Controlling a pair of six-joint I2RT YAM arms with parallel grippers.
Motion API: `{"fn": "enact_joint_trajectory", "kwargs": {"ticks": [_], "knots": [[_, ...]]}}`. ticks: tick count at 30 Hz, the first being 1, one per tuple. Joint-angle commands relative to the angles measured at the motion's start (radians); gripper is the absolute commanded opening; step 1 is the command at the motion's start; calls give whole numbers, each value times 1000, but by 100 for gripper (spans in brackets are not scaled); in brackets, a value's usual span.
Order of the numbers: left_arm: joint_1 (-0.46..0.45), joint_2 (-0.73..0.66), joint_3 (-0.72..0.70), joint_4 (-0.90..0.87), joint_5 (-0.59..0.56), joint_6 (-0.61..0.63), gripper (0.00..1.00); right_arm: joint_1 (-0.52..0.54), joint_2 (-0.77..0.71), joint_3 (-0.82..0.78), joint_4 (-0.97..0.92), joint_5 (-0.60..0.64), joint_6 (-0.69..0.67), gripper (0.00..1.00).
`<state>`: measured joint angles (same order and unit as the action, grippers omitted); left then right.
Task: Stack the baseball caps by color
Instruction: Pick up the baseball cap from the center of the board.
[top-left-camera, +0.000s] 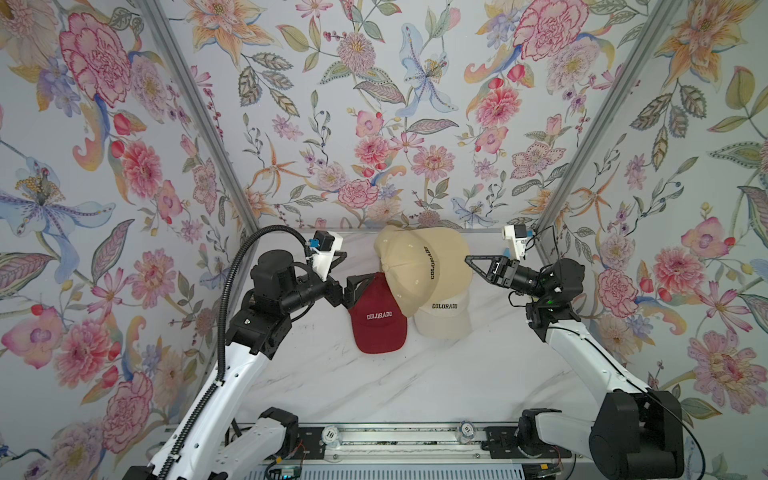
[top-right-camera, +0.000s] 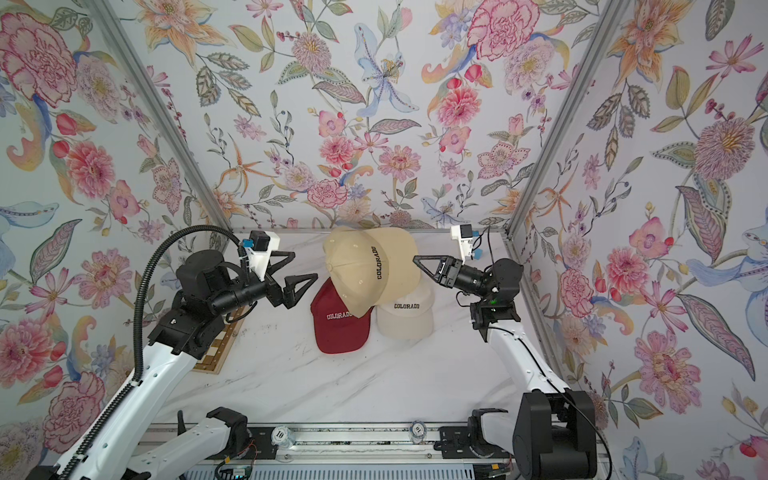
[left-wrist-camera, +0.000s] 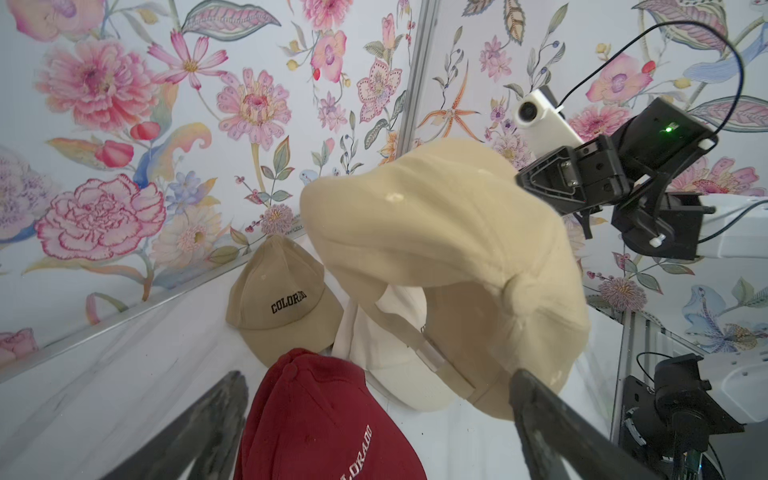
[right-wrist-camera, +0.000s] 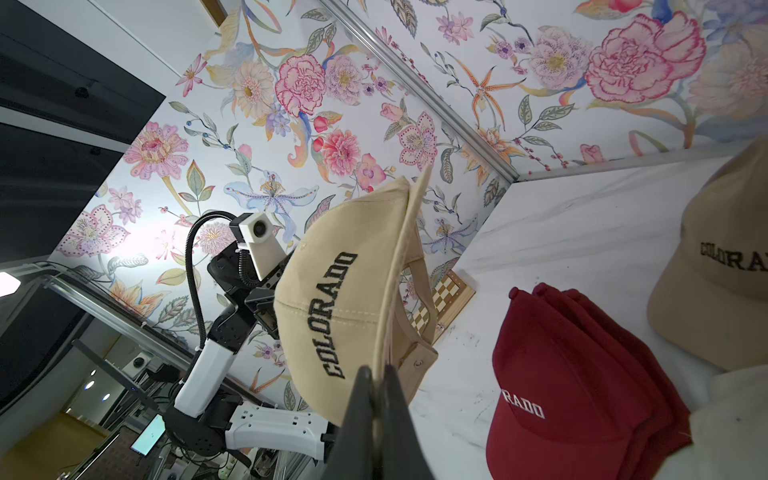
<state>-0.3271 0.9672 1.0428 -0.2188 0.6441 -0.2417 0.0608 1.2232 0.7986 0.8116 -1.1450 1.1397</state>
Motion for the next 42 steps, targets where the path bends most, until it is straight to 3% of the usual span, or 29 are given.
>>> {"fn": "enact_joint_trajectory", "kwargs": {"ticks": [1, 6, 9, 17, 25, 32, 42], "knots": [[12, -48, -78, 111, 43, -124, 100, -12, -22, 48, -109, -17, -90, 0], [12, -102, -224, 444, 196, -394, 100, -6, -72, 135, -433, 28, -346, 0], [10, -109, -299, 639, 231, -537, 100, -4, -85, 161, -501, 38, -408, 0], [-10, -45, -374, 836, 231, -670, 100, 18, -83, 186, -564, 67, -475, 0], [-73, 63, -382, 925, 212, -682, 100, 66, -82, 205, -622, 109, -530, 0], [-94, 102, -322, 792, 183, -569, 99, 86, -91, 209, -662, 128, -557, 0], [-131, 147, -308, 876, 201, -589, 73, 99, -97, 205, -675, 139, -565, 0]]}}
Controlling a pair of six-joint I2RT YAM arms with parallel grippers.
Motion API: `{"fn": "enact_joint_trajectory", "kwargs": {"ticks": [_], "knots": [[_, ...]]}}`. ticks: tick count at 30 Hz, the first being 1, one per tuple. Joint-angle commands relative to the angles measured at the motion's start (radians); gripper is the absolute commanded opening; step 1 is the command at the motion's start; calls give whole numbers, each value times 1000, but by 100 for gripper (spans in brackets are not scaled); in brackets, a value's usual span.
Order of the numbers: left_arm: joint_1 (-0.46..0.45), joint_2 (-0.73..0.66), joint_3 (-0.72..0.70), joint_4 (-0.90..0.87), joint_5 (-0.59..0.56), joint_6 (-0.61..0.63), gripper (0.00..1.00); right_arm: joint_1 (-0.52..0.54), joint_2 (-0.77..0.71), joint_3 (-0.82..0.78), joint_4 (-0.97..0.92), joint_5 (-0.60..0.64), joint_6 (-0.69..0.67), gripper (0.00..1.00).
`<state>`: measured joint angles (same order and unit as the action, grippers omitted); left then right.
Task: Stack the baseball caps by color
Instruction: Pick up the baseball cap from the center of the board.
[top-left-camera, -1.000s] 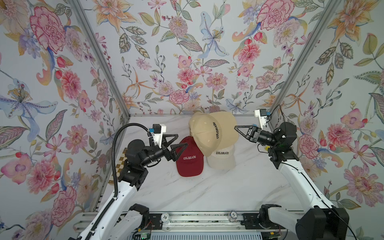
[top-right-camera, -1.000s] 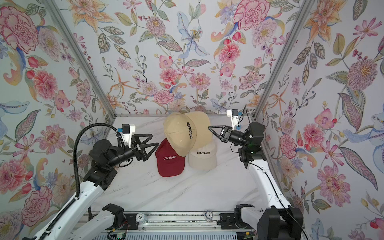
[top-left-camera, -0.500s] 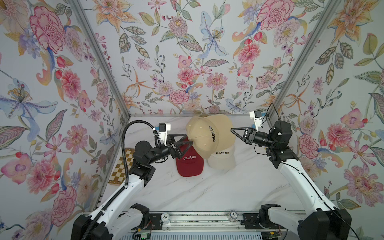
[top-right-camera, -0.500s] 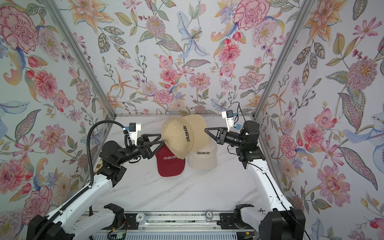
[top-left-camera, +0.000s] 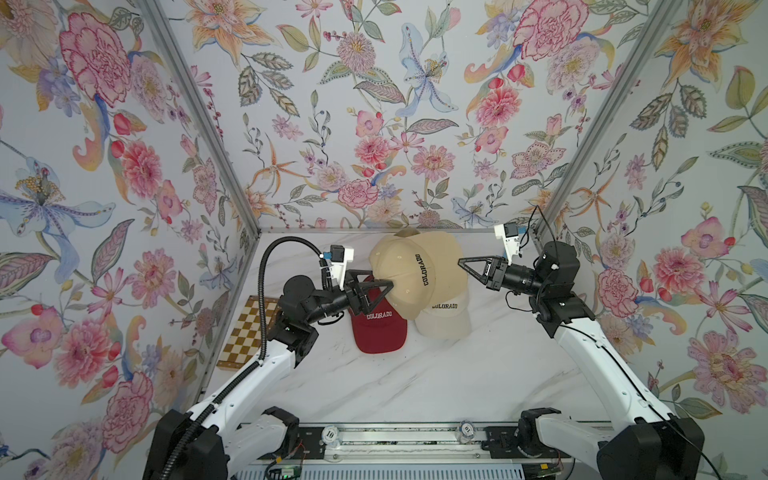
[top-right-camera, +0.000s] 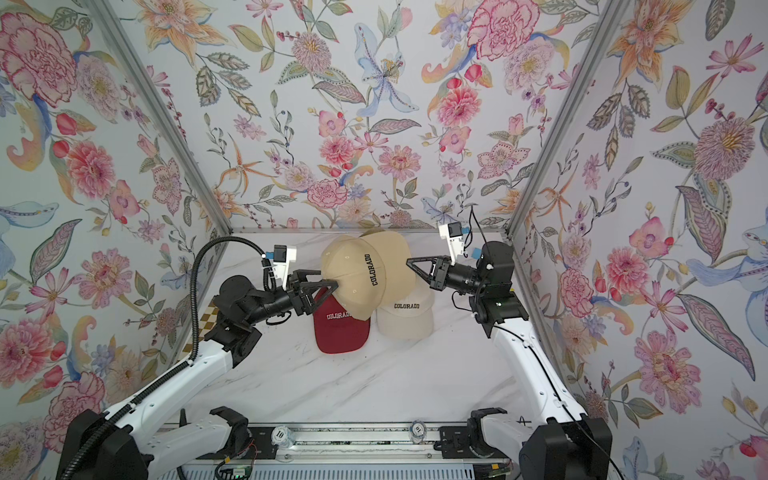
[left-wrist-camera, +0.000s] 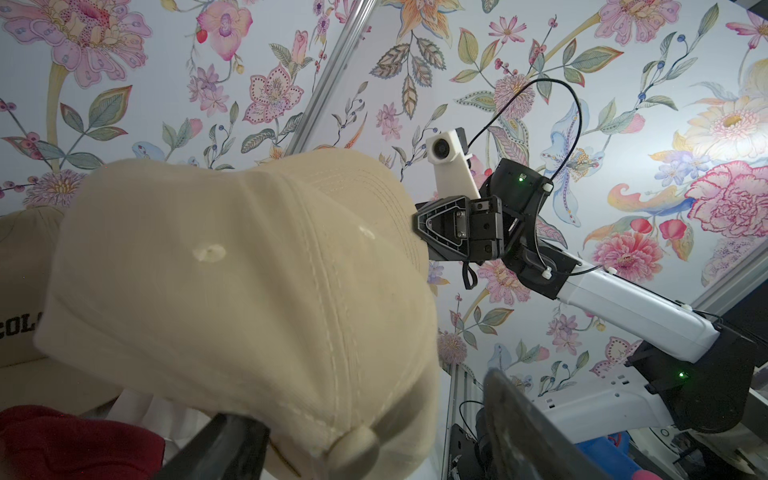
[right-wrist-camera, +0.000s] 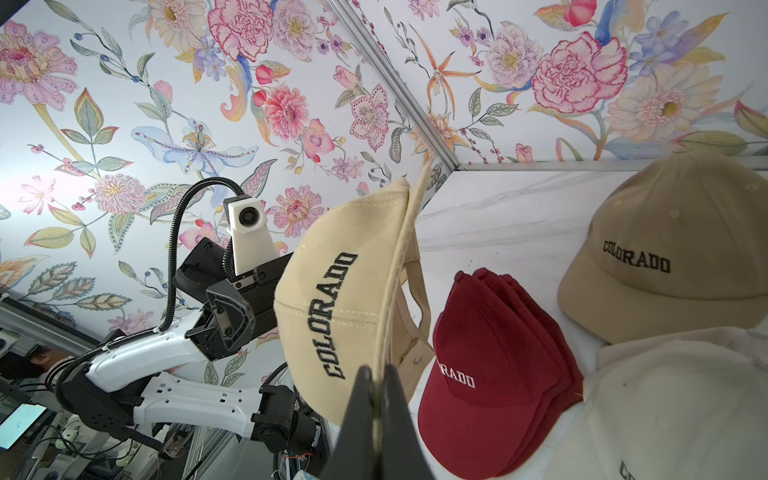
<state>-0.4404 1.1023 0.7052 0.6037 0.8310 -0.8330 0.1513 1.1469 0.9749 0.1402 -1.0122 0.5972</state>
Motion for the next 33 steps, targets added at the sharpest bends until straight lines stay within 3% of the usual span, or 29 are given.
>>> {"fn": "enact_joint_trajectory", "kwargs": {"ticks": [1, 17, 23, 33], "knots": [[-20, 16, 30, 59, 16, 1, 70, 8, -20, 28, -4, 6, -25, 0], [-28, 4, 40, 10, 38, 23, 2, -36, -17, 8, -16, 12, -43, 0], [-29, -25, 38, -44, 36, 54, 0, -115, 3, -45, 139, -51, 58, 0], [-29, 7, 66, -9, 54, 43, 0, -92, 3, -74, 269, -125, 135, 1]]}}
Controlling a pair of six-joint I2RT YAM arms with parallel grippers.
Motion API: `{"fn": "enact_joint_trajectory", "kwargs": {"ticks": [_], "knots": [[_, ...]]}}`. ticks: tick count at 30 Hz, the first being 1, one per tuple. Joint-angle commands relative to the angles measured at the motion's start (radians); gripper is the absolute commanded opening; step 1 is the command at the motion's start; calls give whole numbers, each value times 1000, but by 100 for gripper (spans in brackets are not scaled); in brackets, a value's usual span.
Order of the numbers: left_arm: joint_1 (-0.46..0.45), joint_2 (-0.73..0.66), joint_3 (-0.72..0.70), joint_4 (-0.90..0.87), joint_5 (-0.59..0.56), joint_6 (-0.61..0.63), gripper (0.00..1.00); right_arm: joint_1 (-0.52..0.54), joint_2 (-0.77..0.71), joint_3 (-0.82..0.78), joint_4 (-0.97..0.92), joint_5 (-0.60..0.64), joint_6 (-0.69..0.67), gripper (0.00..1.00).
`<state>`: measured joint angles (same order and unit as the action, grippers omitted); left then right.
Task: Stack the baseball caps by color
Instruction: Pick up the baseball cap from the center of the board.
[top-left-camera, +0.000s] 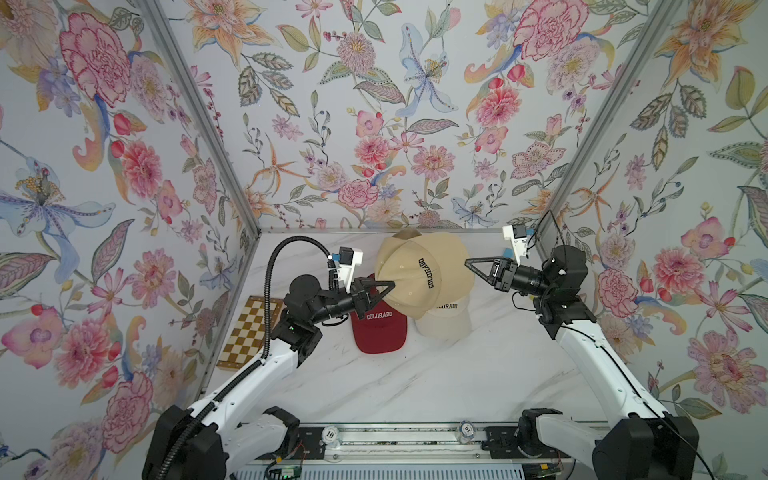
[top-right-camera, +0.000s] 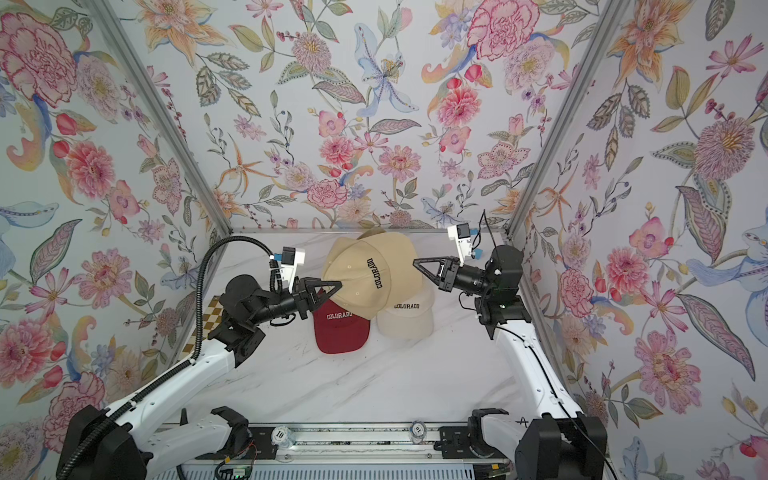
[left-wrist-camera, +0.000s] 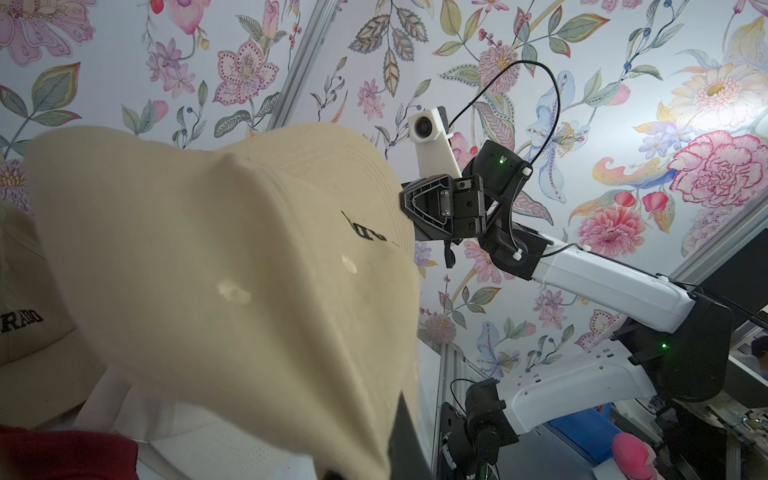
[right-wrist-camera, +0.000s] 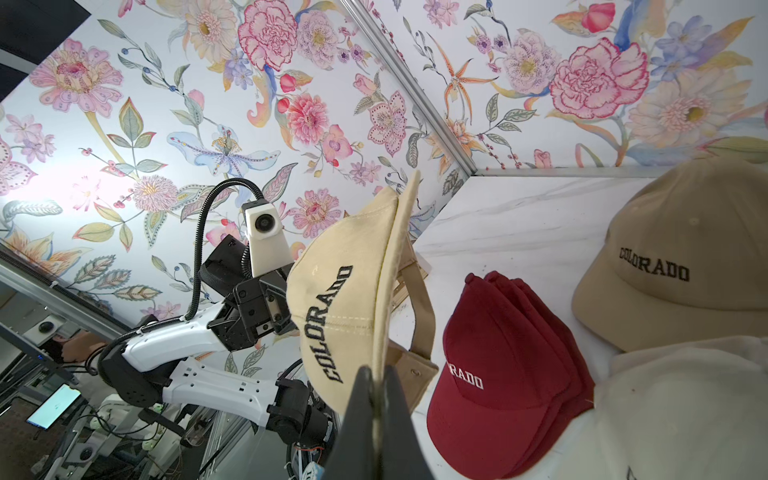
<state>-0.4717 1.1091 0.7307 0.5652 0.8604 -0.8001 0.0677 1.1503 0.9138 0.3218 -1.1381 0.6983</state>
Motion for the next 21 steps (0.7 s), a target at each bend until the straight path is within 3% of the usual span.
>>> {"fn": "enact_joint_trajectory", "kwargs": {"ticks": [1, 6, 9, 13, 17, 21], "knots": [[2, 7, 49, 29, 28, 9, 0, -6, -1, -13, 87, 0, 32, 10], [2, 43, 119, -33, 45, 38, 0, -2, -7, 14, -27, 34, -48, 56], [1, 76, 236, -242, 25, 143, 0, 8, -18, 79, -235, 105, -205, 74], [-6, 160, 512, -762, -97, 405, 0, 53, -31, 161, -441, 204, -391, 88], [-17, 308, 803, -1206, -253, 615, 0, 141, -56, 206, -522, 324, -541, 99], [-75, 489, 1080, -1543, -403, 774, 0, 244, -63, 230, -550, 459, -659, 99]]}}
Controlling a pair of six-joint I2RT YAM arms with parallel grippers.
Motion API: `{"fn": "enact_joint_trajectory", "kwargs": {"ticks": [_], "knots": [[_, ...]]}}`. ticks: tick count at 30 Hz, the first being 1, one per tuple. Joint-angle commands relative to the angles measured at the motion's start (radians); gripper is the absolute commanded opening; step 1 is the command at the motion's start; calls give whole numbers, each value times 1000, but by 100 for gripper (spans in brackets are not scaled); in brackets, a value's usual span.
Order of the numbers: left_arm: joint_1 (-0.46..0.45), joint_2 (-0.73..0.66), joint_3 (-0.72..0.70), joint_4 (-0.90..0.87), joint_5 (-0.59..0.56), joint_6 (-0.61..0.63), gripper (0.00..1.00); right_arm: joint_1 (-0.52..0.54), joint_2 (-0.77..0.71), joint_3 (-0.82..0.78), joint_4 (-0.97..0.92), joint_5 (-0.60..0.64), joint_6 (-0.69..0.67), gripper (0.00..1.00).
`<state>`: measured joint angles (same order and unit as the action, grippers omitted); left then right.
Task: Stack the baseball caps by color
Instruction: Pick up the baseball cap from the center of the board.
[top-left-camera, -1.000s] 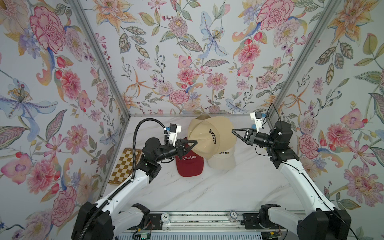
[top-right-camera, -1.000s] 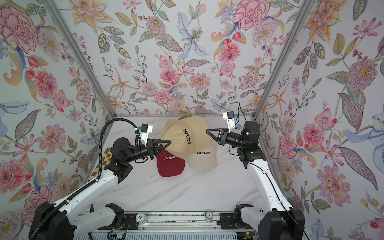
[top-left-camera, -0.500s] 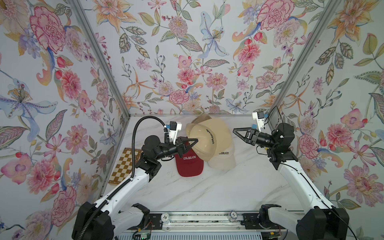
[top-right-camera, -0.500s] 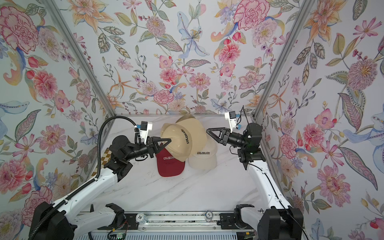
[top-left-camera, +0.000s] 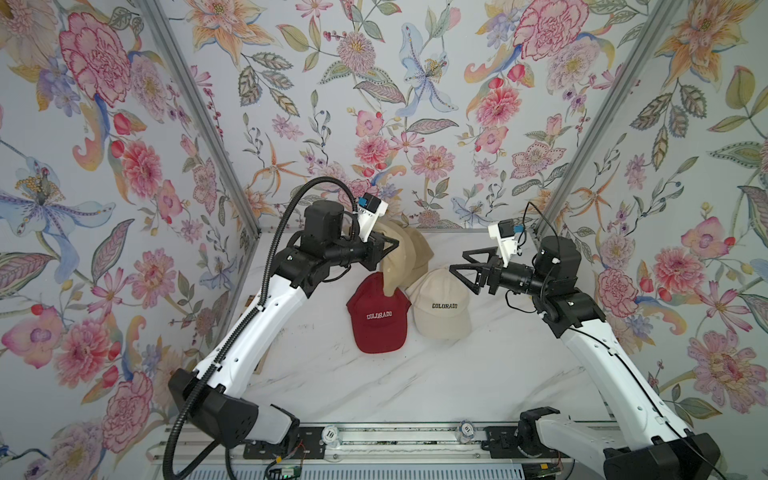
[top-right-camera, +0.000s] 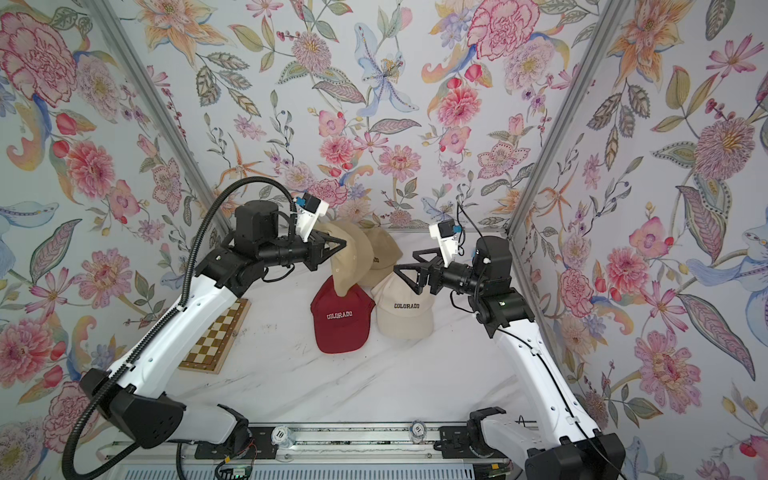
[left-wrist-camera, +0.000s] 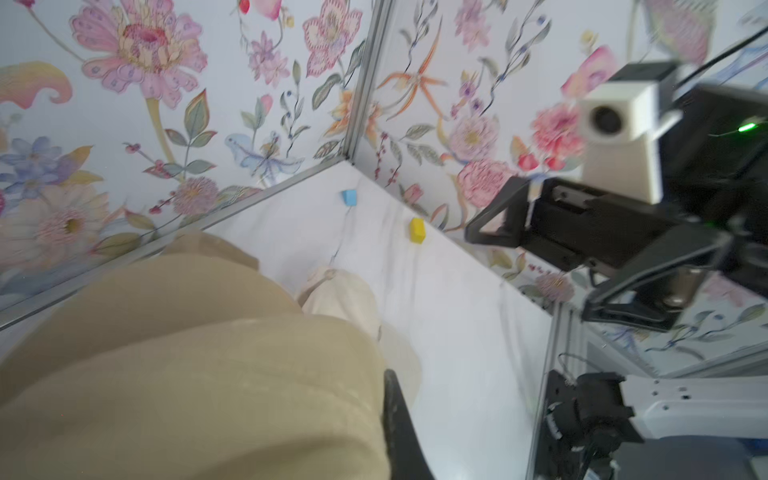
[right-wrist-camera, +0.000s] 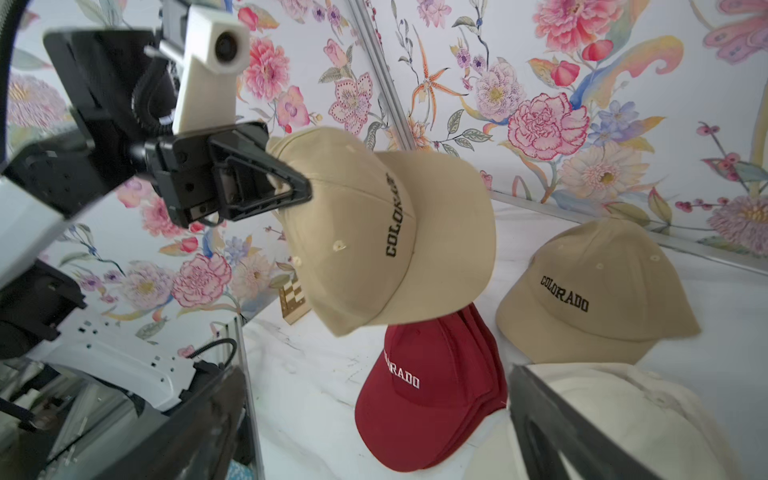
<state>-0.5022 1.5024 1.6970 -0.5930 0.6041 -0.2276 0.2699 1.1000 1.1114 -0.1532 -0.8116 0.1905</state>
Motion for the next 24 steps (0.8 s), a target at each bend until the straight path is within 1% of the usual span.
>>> {"fn": "enact_joint_trajectory", "kwargs": {"ticks": [1, 3, 4, 11, 15, 19, 20, 21, 24], "knots": [[-65, 137, 179, -451, -189, 231, 0, 64, -15, 34, -74, 164, -174, 99], [-97, 202, 285, -545, -233, 279, 0, 107, -19, 34, -70, 212, -217, 99], [-108, 213, 303, -551, -256, 284, 0, 133, -21, 32, -63, 236, -243, 99], [-152, 267, 392, -588, -241, 324, 0, 306, -21, 11, -20, 419, -451, 99], [-173, 272, 426, -607, -228, 346, 0, 348, 7, 5, 14, 424, -526, 99], [-179, 264, 433, -613, -191, 352, 0, 373, 12, -44, 95, 415, -602, 100], [-180, 262, 434, -614, -184, 373, 0, 372, 15, -53, 112, 416, -615, 99], [-182, 259, 432, -616, -177, 379, 0, 405, 22, -59, 124, 418, -629, 99], [-184, 256, 429, -616, -172, 384, 0, 425, 44, -59, 136, 434, -668, 98]]}}
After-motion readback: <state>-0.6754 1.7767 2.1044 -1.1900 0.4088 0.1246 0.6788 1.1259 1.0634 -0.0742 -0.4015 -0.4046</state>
